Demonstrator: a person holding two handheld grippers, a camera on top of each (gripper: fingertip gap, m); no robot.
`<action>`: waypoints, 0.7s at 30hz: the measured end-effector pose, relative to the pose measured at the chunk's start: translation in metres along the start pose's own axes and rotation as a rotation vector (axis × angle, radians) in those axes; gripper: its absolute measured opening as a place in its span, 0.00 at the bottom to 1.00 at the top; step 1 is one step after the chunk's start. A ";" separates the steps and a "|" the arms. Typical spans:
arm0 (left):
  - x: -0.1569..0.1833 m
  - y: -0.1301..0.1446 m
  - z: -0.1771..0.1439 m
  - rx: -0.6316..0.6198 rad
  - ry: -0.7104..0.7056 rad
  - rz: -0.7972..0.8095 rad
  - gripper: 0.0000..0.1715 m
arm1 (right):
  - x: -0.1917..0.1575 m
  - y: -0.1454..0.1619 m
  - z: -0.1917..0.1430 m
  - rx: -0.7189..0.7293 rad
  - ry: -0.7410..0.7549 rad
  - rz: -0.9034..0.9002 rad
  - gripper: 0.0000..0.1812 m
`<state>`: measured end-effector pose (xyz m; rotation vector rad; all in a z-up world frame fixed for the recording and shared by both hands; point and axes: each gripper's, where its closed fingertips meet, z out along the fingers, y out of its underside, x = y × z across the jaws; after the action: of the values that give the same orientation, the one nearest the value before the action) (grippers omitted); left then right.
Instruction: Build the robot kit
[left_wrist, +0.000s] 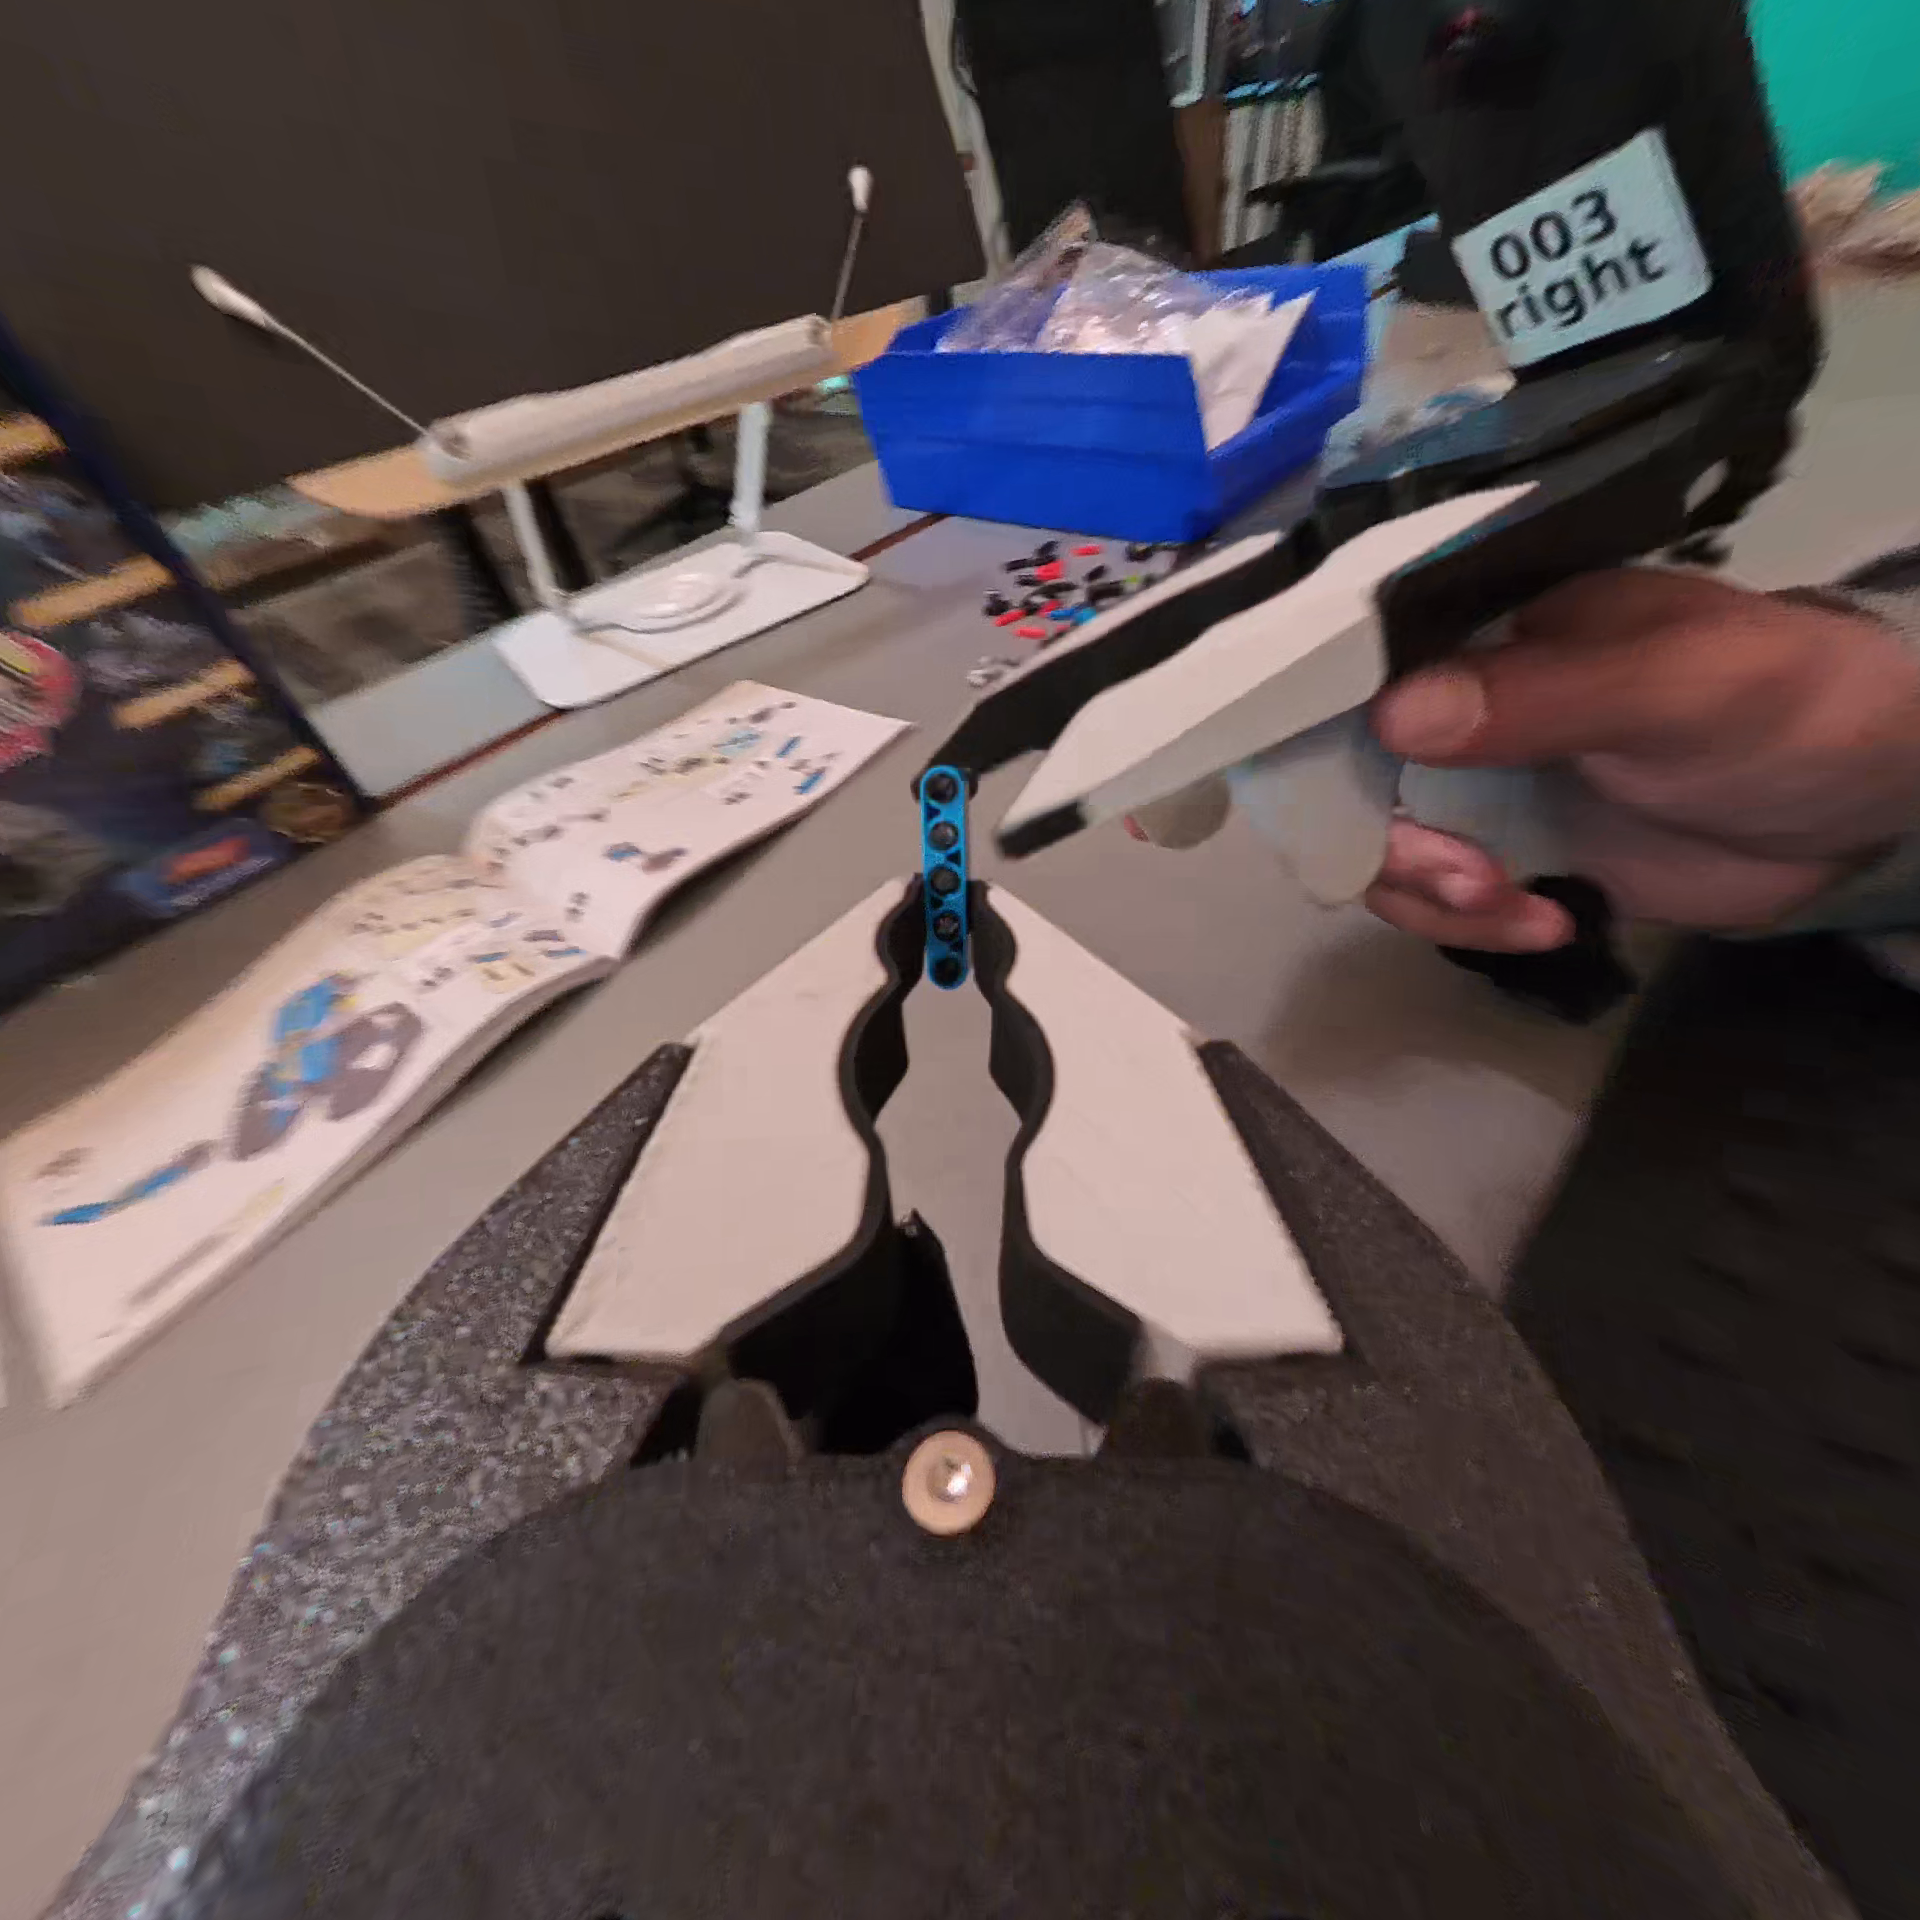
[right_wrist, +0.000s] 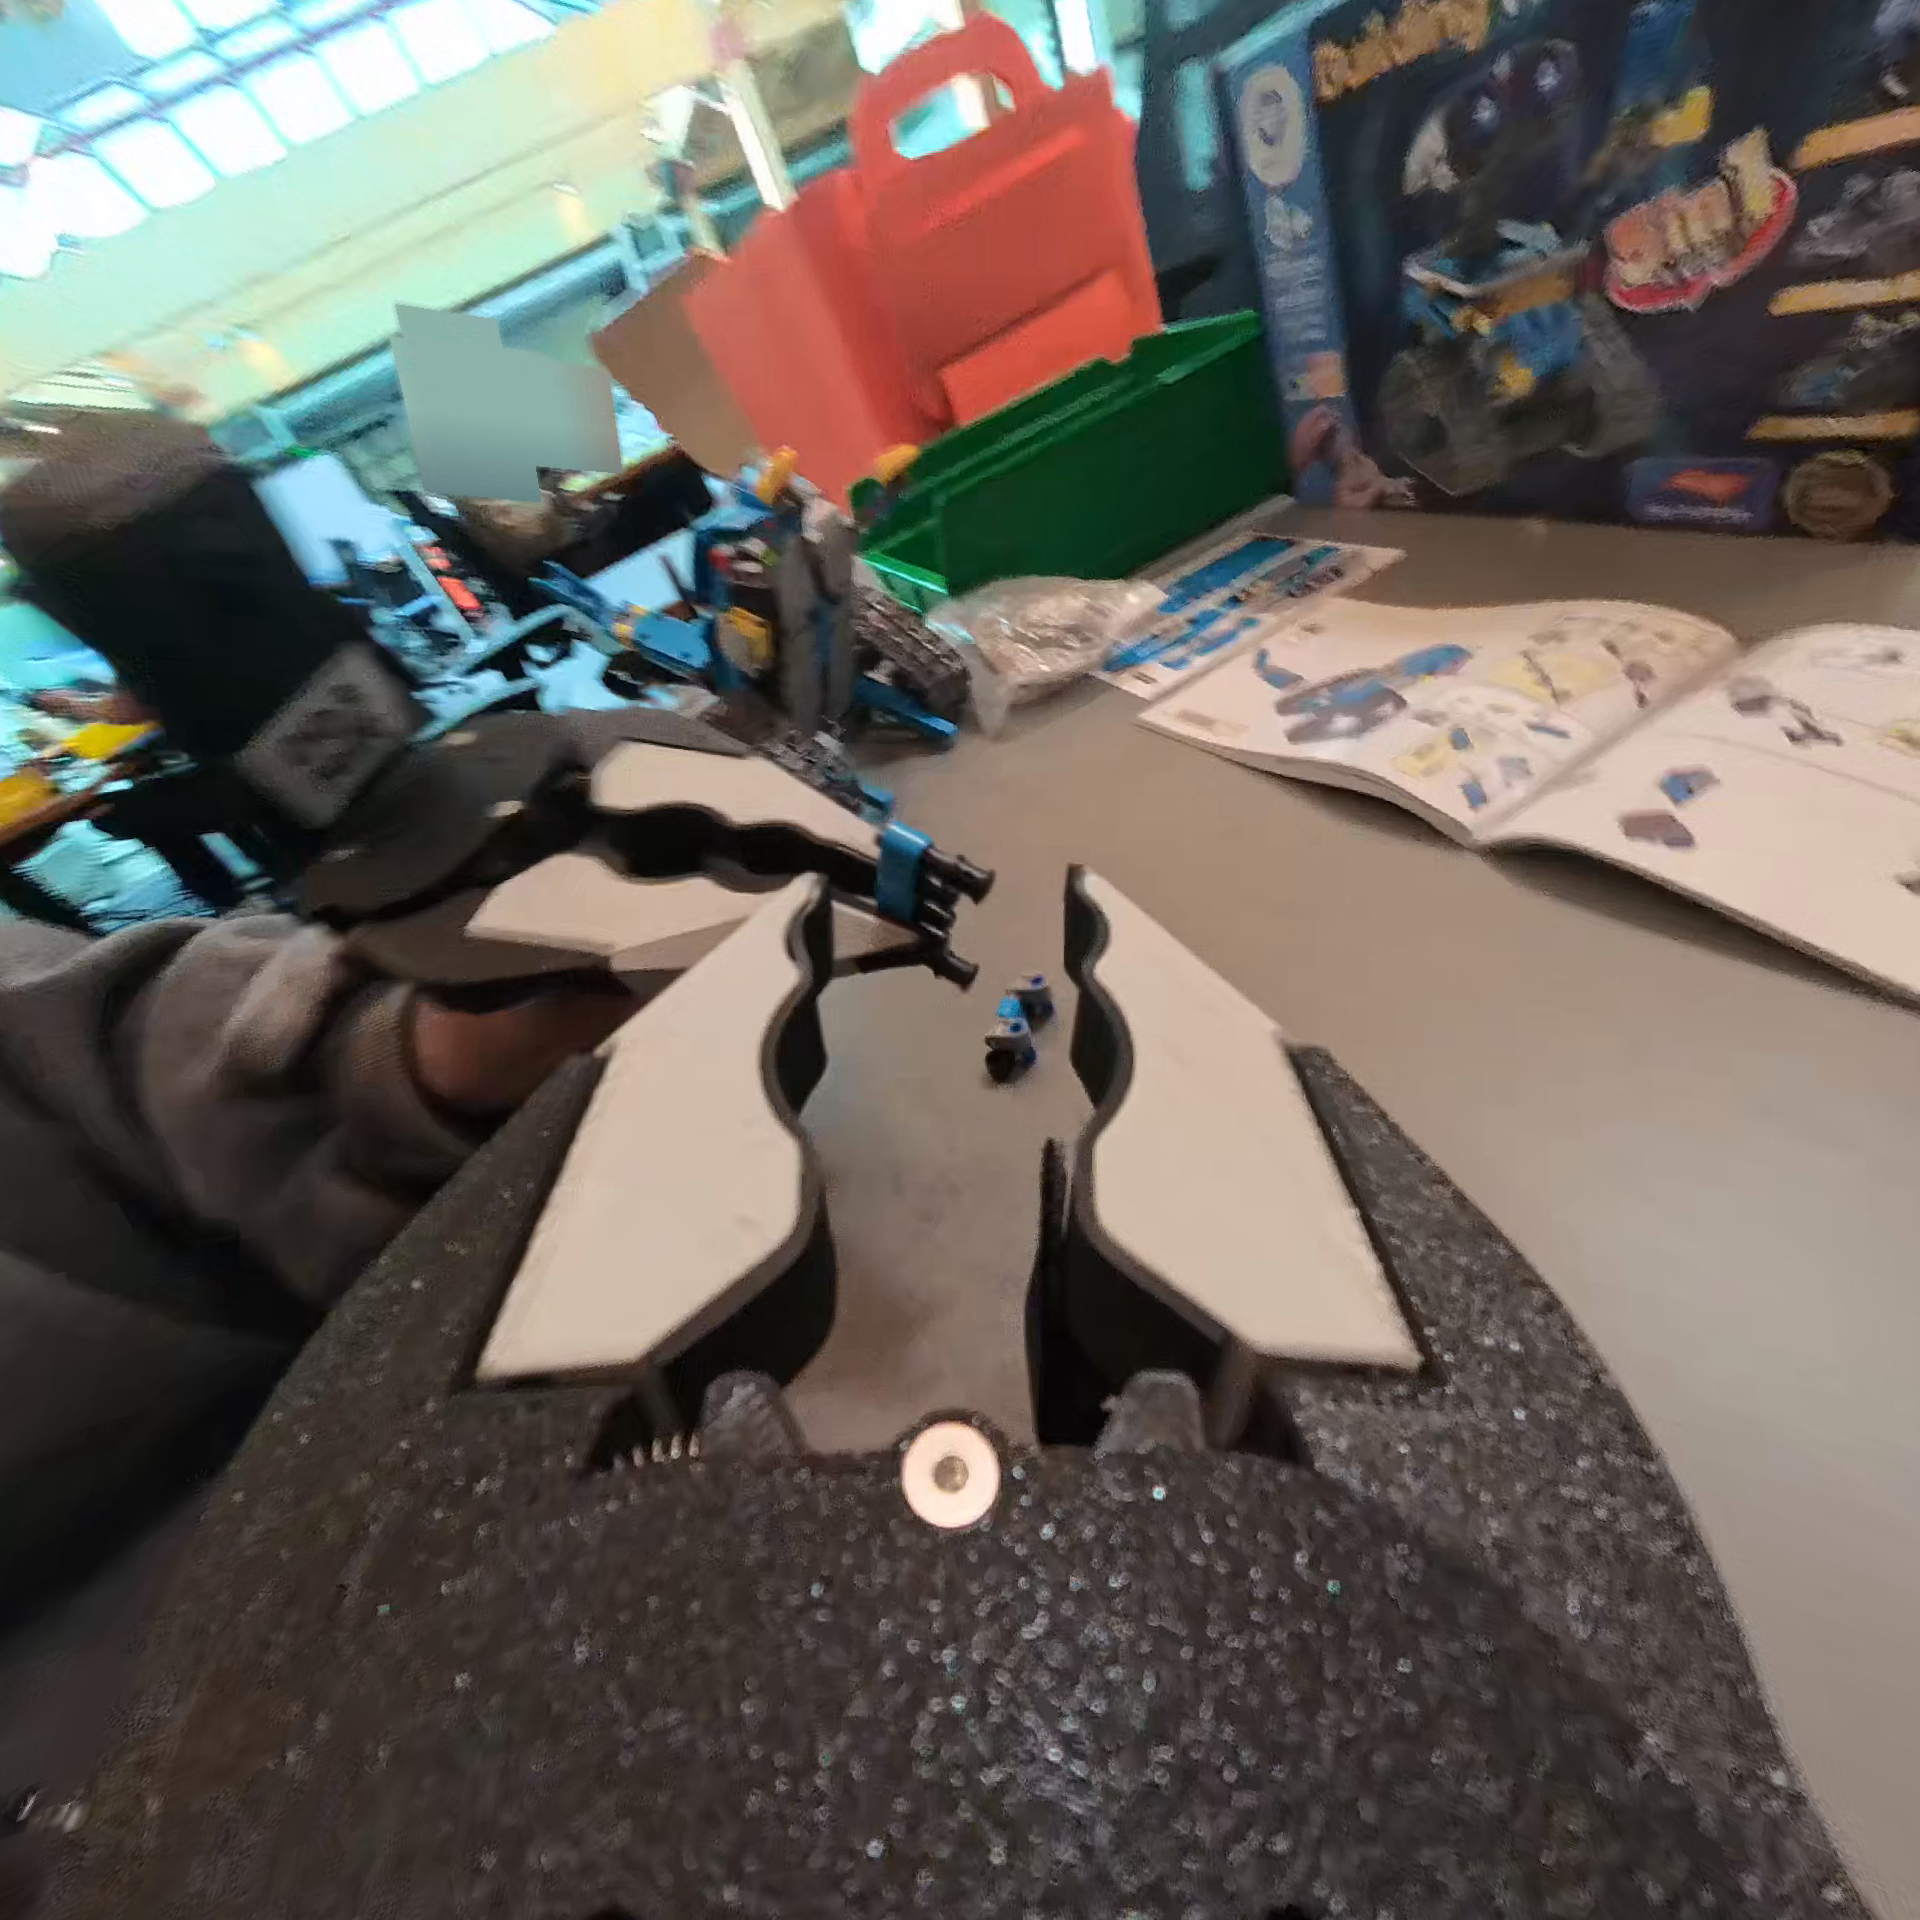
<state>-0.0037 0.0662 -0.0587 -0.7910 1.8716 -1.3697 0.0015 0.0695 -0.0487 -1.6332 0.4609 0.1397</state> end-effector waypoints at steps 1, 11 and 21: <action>-0.003 0.000 0.000 -0.012 -0.063 0.059 0.04 | 0.004 0.006 0.004 -0.019 0.052 0.024 0.22; -0.015 -0.006 -0.006 0.006 -0.175 0.082 0.04 | -0.008 -0.004 0.011 0.094 -0.002 0.168 0.19; -0.002 -0.012 -0.006 0.035 -0.135 0.126 0.03 | -0.013 -0.009 0.011 0.116 -0.023 0.086 0.12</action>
<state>-0.0060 0.0679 -0.0455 -0.7170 1.7570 -1.2368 -0.0051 0.0836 -0.0372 -1.4974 0.5125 0.1923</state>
